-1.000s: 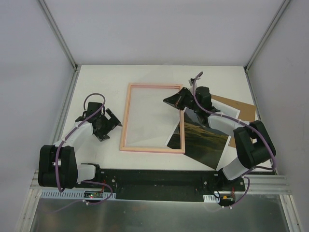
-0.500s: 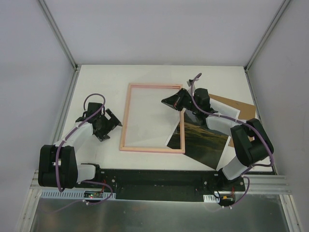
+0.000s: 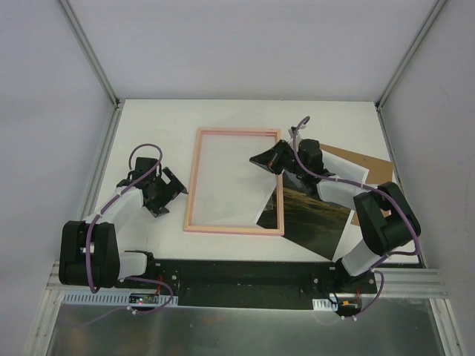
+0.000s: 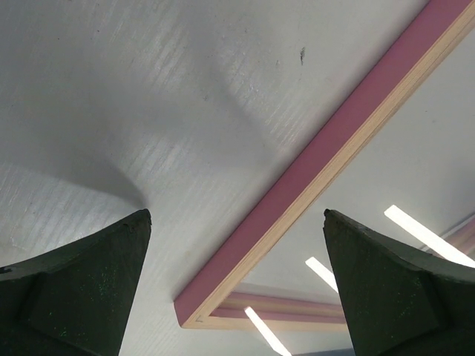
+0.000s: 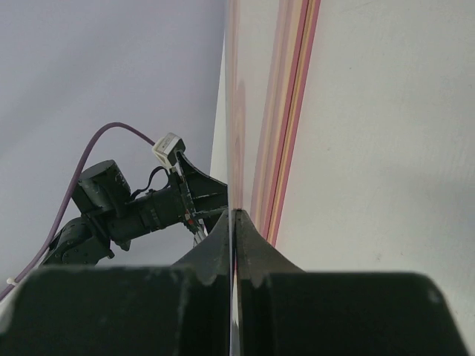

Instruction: Put the photo into the frame

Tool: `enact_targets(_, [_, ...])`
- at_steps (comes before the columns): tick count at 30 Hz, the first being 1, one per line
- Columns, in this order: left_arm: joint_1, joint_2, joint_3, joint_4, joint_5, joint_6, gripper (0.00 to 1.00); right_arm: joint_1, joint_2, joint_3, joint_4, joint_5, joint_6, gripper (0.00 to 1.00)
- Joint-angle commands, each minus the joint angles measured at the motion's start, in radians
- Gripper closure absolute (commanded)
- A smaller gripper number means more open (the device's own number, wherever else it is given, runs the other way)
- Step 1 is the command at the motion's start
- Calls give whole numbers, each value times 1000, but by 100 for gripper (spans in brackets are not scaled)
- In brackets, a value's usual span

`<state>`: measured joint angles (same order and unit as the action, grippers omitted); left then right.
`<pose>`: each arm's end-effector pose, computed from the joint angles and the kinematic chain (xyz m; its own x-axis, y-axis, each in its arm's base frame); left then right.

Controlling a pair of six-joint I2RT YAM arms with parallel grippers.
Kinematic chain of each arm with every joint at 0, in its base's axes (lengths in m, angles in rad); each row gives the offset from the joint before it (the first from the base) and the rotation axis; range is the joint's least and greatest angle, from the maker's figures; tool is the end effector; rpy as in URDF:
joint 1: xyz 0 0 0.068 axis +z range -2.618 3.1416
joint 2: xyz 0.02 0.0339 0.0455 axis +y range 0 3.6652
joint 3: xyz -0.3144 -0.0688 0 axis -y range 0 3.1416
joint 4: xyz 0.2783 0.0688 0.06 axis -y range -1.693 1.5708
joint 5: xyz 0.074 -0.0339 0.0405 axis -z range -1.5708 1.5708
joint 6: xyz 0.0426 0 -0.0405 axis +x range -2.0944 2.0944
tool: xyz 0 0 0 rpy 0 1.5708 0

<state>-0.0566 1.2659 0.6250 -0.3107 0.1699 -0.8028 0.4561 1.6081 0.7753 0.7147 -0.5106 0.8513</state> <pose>0.2511 -0.0214 0.2006 -0.6754 -0.6718 -0.3041 -0.4780 0.7129 -0.5131 0.3264 0.1833 0.2491 -0.6864 0.3942 -0.6111 -0.4608 0.4143 0.7848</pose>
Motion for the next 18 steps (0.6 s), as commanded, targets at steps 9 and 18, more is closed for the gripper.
enact_targets(9, [6,4,-10,5,-18,-4,1,6,-60,-30,74,15,-21,99])
enact_targets(18, [6,16,-5,7,-13,-4,1,4,-83,-38,60,26,-31,99])
